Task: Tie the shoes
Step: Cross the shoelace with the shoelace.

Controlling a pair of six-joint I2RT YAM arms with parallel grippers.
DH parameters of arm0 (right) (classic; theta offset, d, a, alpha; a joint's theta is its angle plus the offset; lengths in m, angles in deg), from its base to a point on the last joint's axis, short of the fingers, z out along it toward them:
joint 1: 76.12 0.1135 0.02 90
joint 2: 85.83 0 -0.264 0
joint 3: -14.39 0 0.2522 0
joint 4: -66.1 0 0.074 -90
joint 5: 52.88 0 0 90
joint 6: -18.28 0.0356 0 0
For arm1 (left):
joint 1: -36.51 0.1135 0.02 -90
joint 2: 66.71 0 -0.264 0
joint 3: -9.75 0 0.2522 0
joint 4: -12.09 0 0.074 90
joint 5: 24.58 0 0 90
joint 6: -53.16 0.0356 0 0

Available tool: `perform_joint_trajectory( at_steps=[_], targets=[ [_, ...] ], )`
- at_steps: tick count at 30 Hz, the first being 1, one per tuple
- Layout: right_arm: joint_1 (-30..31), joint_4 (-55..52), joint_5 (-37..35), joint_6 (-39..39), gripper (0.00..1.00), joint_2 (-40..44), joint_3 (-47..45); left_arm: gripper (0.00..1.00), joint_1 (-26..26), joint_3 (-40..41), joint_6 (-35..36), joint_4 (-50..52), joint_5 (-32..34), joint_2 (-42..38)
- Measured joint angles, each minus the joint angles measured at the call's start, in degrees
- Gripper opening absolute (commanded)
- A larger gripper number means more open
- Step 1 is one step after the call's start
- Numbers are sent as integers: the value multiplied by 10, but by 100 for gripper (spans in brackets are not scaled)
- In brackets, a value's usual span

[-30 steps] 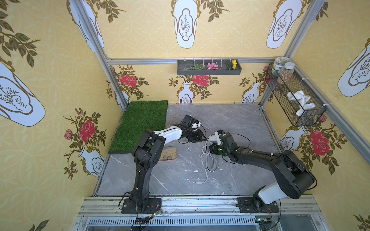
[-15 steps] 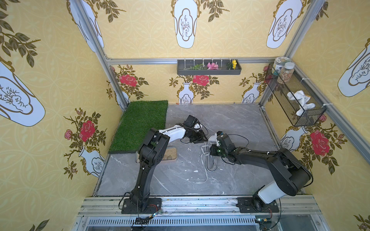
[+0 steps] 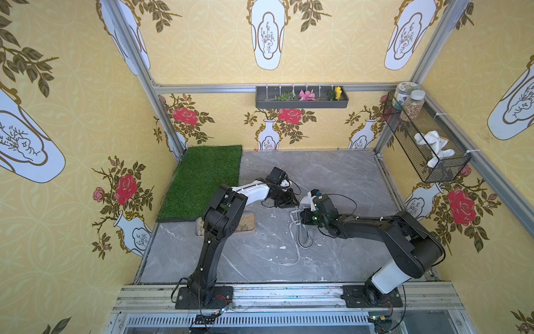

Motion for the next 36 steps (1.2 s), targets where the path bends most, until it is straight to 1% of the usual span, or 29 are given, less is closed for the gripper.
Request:
perform_joint_trajectory(
  at_steps=[9,15,25,26,31,36],
  targets=[
    [0,11,4,0,0,-10,3,10,0,-6,-2,-2,-10,4],
    [0,11,5,0,0,-11,6,1,0,5,-5,-3,-10,-4],
    [0,9,5,2,0,-14,10,0,-1,23,-15,-6,-11,-23],
    [0,9,5,2,0,-15,10,0,-1,24,-15,-7,-11,-25],
    [0,7,5,2,0,-16,14,18,-1,25,-15,-12,-15,-30],
    [0,8,6,2,0,-19,16,32,-1,26,-10,-7,-2,-30]
  ],
)
